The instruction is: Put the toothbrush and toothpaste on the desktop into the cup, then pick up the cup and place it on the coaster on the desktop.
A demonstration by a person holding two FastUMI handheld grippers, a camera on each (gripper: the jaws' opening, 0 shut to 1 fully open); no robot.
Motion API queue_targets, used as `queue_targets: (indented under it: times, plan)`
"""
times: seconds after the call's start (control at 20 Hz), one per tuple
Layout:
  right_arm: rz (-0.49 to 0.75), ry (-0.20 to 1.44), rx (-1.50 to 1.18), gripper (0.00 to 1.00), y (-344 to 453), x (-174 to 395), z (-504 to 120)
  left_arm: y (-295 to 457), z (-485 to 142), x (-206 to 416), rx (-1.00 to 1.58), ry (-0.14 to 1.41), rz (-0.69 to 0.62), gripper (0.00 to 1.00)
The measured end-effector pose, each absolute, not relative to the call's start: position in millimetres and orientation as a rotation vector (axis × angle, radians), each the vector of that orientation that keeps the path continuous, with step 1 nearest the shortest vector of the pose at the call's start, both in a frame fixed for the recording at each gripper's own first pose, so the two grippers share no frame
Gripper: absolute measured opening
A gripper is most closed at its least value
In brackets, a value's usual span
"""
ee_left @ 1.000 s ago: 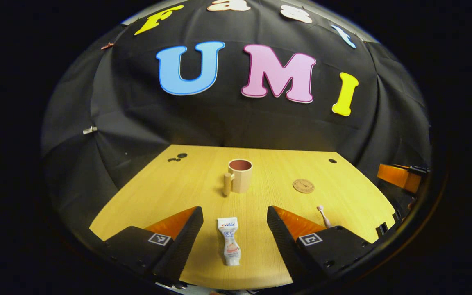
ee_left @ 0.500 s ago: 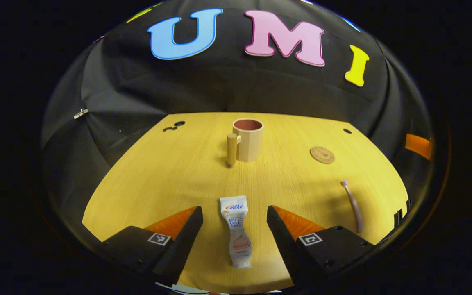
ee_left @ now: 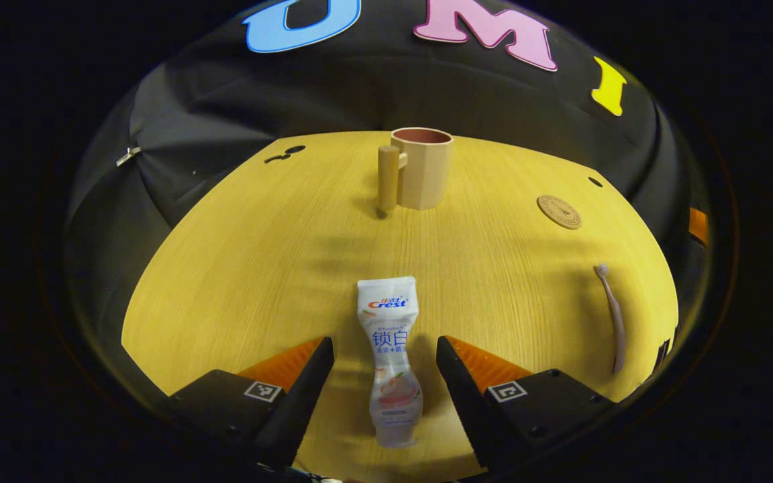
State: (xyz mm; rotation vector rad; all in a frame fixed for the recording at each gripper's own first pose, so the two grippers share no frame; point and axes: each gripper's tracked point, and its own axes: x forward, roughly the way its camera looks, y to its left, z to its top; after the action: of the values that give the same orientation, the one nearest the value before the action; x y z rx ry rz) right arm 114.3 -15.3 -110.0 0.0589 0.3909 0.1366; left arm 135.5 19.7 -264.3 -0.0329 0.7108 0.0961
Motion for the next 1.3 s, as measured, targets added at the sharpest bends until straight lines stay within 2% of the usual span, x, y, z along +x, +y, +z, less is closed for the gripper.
queue_targets:
  times: [0.4, 0.55, 0.6, 0.7, 1.0, 1.2, 1.25, 1.3]
  plan:
    - [0.137, 0.438, 0.078, 0.99, -25.9, 117.4, -127.2, 13.7, -275.5, 141.4, -0.009, 0.749, 0.07, 0.73]
    - [0.144, 0.457, 0.073, 0.99, -26.7, 117.9, -138.4, 10.0, -275.6, 144.2, -0.012, 0.795, 0.07, 0.55]
    - [0.144, 0.467, 0.073, 0.99, -26.8, 118.6, -142.2, 8.4, -274.7, 145.7, -0.005, 0.798, 0.055, 0.56]
    - [0.144, 0.487, 0.082, 0.98, -25.5, 118.0, -149.3, 4.6, -275.2, 147.7, 0.01, 0.789, 0.041, 0.37]
    - [0.128, 0.625, 0.109, 0.99, -19.3, 112.7, -196.1, 2.5, -272.4, 146.9, 0.028, 0.791, 0.03, 0.24]
    - [0.109, 0.671, 0.129, 0.99, -16.7, 114.7, -220.9, 5.8, -269.0, 144.9, 0.042, 0.777, 0.061, 0.21]
    - [0.105, 0.676, 0.121, 0.99, -17.3, 114.2, -225.3, 4.7, -268.0, 141.5, 0.049, 0.766, 0.059, 0.24]
    - [0.1, 0.681, 0.106, 0.99, -18.8, 116.2, -230.1, 0.3, -264.9, 138.3, 0.046, 0.755, 0.046, 0.19]
